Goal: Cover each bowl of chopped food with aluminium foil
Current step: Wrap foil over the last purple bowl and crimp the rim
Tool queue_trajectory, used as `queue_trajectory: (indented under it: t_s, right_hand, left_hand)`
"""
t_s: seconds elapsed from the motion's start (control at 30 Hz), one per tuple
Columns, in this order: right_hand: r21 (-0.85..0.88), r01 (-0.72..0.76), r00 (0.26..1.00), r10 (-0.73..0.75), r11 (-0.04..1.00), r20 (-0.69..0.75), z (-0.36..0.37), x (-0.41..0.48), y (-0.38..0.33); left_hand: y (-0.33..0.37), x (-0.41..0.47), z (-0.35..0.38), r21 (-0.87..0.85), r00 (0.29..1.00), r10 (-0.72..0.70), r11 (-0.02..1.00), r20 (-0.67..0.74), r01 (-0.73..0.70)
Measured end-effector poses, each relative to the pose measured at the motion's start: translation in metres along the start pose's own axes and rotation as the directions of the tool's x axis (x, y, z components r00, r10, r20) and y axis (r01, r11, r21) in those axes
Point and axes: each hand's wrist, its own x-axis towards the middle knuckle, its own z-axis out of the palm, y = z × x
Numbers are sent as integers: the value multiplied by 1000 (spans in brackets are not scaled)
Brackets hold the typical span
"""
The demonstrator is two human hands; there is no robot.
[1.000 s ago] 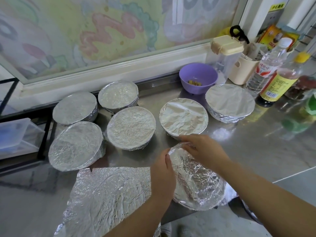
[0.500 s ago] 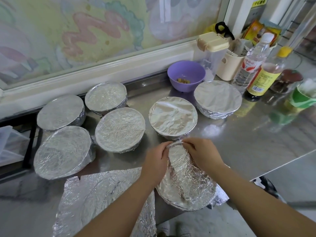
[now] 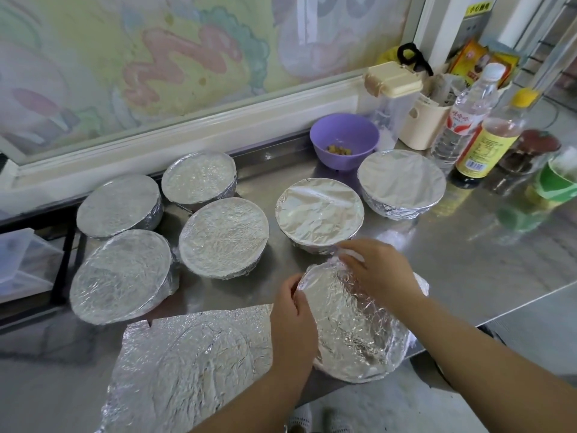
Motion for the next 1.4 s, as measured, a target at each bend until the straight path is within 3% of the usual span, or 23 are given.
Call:
queue_trajectory:
  t_s: [0.13, 0.23, 0.3, 0.63, 1.17, 1.3, 1.4]
  right_hand:
    - [-6, -53, 984, 51, 999, -172, -2, -21, 6]
    - [1, -123, 987, 122, 992, -108, 5, -25, 6]
    - [5, -159, 985, 158, 987, -68, 8, -24, 6]
    - [114, -178, 980, 165, 977, 112, 2, -2, 14]
    - [21, 68, 977, -70, 997, 202, 6, 12, 11]
    - [-73, 129, 957, -105, 989, 271, 1, 18, 3]
    - [-66, 88, 986, -77, 994, 150, -5, 11, 3]
  left_hand:
    - [7, 12, -8, 128, 977, 214, 968, 16, -214]
    - [18, 35, -6, 212, 920, 327, 904, 218, -371]
    - [21, 43, -1, 243, 908, 318, 890, 272, -385]
    - [17, 46, 2, 254, 938, 271, 912, 218, -322]
    - [13, 31, 7, 196, 951, 290, 932, 104, -305]
    - [13, 26, 8, 135, 986, 159, 977, 45, -164]
    - [13, 14, 8, 15, 1000, -25, 1000, 16, 24]
